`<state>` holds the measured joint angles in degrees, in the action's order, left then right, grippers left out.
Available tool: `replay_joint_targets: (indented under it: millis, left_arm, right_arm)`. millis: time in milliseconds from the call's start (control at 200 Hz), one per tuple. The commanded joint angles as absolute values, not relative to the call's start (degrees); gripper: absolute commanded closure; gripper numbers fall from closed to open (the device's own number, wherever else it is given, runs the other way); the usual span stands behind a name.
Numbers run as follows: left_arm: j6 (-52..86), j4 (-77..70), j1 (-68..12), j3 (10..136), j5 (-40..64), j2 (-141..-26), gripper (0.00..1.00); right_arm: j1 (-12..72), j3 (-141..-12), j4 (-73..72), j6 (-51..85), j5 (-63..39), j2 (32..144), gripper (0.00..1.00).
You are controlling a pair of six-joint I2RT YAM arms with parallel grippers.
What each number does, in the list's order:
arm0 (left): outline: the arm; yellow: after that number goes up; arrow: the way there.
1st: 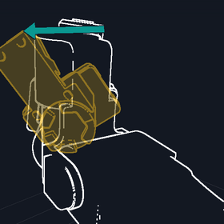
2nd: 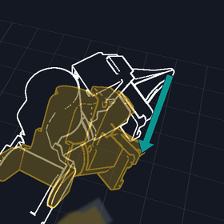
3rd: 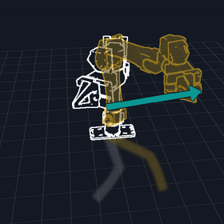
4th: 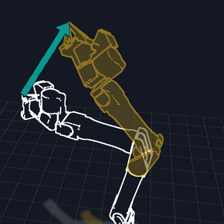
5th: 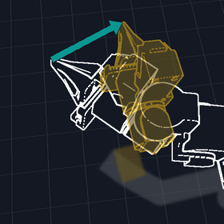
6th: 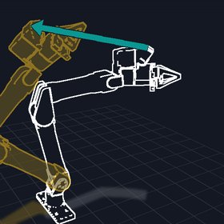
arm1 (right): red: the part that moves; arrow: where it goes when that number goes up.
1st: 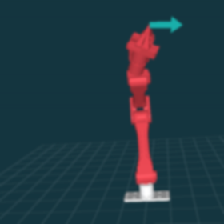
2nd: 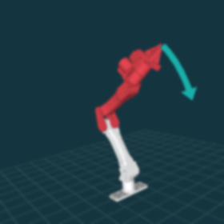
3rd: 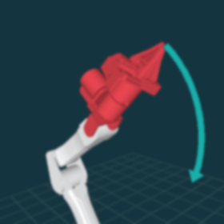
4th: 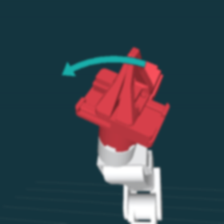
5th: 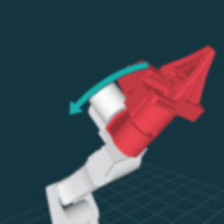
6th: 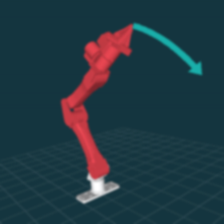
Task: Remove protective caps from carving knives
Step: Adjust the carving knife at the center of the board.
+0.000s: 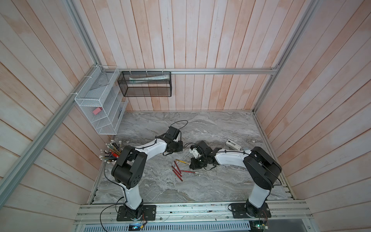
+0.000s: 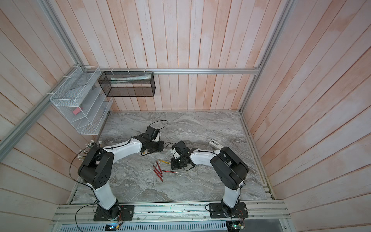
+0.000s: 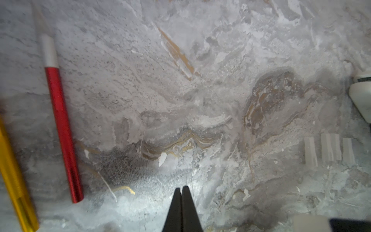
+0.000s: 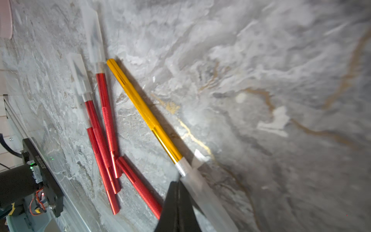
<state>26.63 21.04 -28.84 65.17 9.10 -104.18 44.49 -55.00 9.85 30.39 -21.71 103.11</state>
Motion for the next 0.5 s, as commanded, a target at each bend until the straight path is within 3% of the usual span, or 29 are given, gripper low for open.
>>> replay_joint_targets:
  millis: [0,495]
  left_arm:
    - [26.81,18.83,-29.24,63.9,11.3,-106.45,1.0]
    - [26.83,18.15,-31.7,65.23,13.03,-110.48,1.0]
  right_arm:
    - [42.52,-56.63,10.76,29.33,-20.75,103.95,1.0]
    - [34.68,-61.73,8.12,27.0,-22.07,109.87,1.0]
